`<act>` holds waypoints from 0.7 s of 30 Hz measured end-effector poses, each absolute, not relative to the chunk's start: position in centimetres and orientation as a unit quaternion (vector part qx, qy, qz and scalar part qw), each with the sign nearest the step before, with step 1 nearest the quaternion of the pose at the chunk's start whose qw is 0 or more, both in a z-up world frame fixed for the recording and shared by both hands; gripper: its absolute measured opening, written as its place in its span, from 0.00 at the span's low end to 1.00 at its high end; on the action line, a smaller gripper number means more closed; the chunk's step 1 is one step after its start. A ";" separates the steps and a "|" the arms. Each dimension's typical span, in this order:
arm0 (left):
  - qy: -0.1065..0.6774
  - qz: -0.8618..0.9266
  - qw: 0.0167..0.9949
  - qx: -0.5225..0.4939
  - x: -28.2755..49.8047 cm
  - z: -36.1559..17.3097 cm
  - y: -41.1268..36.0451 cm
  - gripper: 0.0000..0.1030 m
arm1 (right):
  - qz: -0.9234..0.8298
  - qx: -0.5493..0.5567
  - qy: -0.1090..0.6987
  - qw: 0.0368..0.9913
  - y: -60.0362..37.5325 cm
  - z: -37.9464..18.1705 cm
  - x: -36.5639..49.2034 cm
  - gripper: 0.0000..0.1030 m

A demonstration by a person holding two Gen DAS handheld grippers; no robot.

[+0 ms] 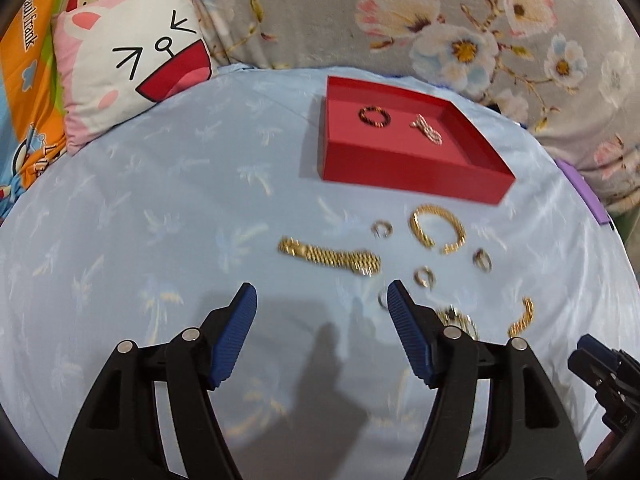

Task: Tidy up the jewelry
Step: 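Withdraw both grippers from the red box back over the jewelry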

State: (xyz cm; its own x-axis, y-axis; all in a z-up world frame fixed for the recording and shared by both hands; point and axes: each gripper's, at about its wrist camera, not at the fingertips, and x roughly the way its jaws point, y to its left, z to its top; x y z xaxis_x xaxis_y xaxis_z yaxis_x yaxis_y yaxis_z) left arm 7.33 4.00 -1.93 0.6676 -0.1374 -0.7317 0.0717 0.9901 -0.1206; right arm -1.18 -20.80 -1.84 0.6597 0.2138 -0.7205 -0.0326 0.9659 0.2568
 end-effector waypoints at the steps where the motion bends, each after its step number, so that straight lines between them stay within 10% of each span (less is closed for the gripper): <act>1: 0.408 -0.059 0.910 -0.044 6.9 -2.2 3.9 0.64 | 0.065 0.115 0.411 0.902 -20.9 -2.1 -1.2 0.41; 21: 0.414 -0.030 0.908 -0.061 6.5 -2.6 6.2 0.64 | 0.045 0.129 0.429 0.893 -19.4 -4.9 2.8 0.42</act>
